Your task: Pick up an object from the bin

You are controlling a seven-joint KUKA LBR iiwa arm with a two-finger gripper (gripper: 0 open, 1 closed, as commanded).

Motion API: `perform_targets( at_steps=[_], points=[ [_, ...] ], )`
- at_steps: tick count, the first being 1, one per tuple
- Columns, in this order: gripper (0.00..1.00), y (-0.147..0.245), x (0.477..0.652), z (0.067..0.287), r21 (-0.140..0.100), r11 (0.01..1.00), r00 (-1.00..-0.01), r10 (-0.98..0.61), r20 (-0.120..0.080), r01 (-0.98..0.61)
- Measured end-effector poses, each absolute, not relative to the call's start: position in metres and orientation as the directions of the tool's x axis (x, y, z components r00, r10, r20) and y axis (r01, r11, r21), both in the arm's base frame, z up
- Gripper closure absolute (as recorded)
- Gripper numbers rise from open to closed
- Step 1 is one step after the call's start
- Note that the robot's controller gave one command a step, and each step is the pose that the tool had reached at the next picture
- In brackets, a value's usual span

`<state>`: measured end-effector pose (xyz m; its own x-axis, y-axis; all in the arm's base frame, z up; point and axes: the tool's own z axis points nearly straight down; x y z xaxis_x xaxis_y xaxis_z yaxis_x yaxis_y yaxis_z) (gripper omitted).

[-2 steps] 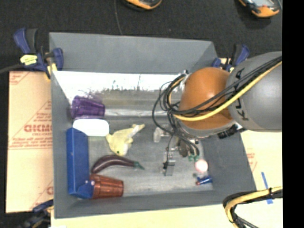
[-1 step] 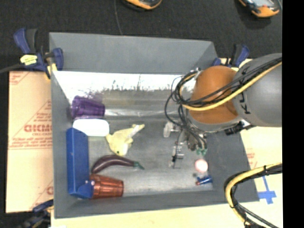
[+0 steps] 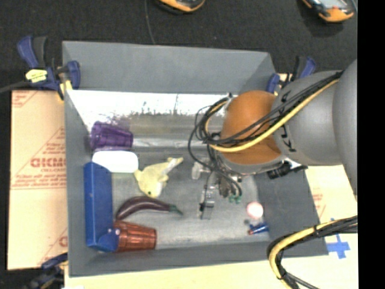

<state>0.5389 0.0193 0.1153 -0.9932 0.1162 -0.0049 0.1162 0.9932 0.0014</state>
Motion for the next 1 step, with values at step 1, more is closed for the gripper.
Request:
perform_targets(
  at_steps=[1],
  points=[
    [0.00, 0.0403, 0.5717, 0.0810, 0.002, 1.000, -1.000, 0.016, -0.009, 0.016]
  ],
)
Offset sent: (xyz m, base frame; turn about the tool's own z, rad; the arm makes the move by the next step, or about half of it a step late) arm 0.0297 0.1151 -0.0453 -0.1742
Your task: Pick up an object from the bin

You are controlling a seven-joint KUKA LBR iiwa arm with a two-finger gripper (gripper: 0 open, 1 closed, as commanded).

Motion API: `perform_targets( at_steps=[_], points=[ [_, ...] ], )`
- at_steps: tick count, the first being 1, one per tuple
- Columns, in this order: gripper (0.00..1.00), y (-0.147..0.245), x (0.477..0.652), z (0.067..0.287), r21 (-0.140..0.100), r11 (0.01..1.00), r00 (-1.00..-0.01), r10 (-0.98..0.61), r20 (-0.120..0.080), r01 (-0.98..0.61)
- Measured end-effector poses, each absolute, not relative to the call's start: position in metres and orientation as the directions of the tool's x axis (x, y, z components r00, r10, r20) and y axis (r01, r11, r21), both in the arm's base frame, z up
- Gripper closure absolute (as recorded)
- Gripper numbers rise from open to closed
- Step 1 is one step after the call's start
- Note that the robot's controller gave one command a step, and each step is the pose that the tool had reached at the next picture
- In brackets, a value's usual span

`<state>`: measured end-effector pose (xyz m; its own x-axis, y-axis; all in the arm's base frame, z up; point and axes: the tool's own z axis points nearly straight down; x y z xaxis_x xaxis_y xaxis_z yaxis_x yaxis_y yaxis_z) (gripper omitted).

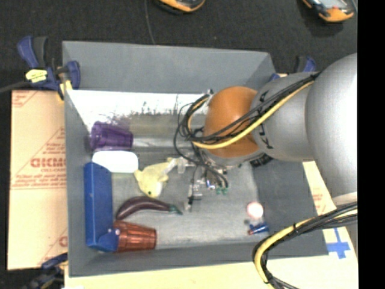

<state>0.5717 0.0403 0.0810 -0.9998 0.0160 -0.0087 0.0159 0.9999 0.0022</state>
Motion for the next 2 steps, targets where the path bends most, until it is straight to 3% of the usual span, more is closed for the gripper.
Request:
perform_targets(
  at_steps=[1, 2],
  points=[
    [0.00, 0.091, 0.572, 0.073, -0.001, 1.000, -1.000, -0.027, -0.009, -0.027],
    [0.00, 0.133, 0.599, 0.071, -0.005, 0.997, -0.996, -0.083, -0.010, -0.083]
  ],
)
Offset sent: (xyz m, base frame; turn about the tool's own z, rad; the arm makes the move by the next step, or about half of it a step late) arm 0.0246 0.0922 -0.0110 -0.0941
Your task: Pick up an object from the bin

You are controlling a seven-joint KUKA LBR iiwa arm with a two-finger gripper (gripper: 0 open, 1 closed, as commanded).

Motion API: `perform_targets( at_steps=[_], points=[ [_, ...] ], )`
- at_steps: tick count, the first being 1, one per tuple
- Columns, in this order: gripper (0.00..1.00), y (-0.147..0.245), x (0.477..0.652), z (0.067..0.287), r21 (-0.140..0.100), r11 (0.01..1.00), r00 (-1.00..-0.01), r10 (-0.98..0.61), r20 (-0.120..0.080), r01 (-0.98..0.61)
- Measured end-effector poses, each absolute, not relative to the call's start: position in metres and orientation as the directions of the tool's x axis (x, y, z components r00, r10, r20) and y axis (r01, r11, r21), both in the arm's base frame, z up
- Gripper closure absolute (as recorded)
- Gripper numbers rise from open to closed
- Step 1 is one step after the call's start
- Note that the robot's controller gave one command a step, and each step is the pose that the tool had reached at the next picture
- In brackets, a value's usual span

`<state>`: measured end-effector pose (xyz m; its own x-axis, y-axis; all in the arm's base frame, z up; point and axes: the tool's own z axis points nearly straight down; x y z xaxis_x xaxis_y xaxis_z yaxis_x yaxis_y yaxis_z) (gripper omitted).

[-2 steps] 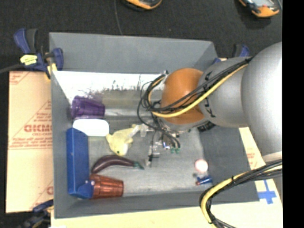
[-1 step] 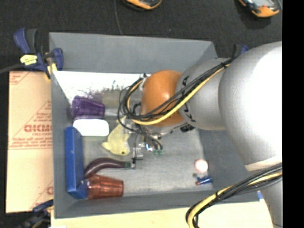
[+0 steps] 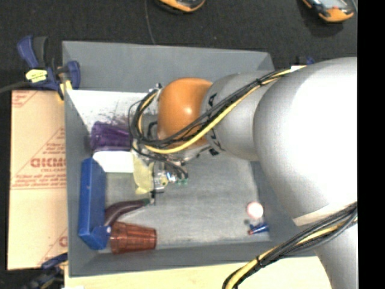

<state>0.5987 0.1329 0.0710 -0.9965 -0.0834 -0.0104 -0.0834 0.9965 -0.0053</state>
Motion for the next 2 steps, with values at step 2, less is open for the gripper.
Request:
perform_targets(
  at_steps=[2],
  points=[
    [1.00, 0.1363, 0.5798, 0.0705, 0.001, 0.993, -0.993, 0.116, -0.008, 0.116]
  ],
)
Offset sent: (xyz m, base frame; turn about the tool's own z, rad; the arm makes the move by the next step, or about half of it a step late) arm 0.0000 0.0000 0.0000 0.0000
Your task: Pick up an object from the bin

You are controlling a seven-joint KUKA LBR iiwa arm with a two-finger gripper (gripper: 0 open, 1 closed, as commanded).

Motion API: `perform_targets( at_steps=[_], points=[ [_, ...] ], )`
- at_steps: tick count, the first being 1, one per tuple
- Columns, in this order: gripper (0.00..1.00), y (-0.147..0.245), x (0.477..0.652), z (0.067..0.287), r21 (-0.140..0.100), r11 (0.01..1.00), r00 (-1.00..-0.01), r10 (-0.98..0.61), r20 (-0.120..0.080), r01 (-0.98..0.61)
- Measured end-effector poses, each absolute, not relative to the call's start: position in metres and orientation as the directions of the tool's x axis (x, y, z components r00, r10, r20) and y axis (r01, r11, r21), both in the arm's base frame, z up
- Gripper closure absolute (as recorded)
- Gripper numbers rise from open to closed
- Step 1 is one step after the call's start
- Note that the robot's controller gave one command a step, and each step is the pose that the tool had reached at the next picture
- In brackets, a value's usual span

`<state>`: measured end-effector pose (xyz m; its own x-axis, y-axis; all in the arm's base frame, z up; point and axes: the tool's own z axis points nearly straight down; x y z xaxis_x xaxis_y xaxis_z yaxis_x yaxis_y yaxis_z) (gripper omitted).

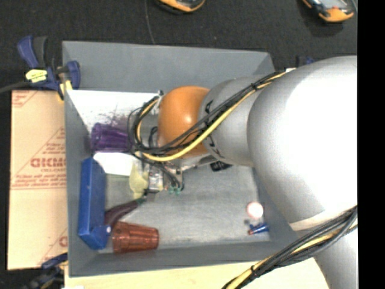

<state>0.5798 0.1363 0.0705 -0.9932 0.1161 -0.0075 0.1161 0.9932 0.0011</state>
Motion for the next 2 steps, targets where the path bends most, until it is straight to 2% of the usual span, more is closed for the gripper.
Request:
perform_targets(
  at_steps=[1, 2],
  points=[
    [1.00, 0.157, 0.574, 0.148, 0.000, 0.996, -0.996, 0.093, -0.004, 0.093],
    [1.00, 0.135, 0.576, 0.219, -0.001, 0.993, -0.993, 0.114, -0.004, 0.114]
  ],
)
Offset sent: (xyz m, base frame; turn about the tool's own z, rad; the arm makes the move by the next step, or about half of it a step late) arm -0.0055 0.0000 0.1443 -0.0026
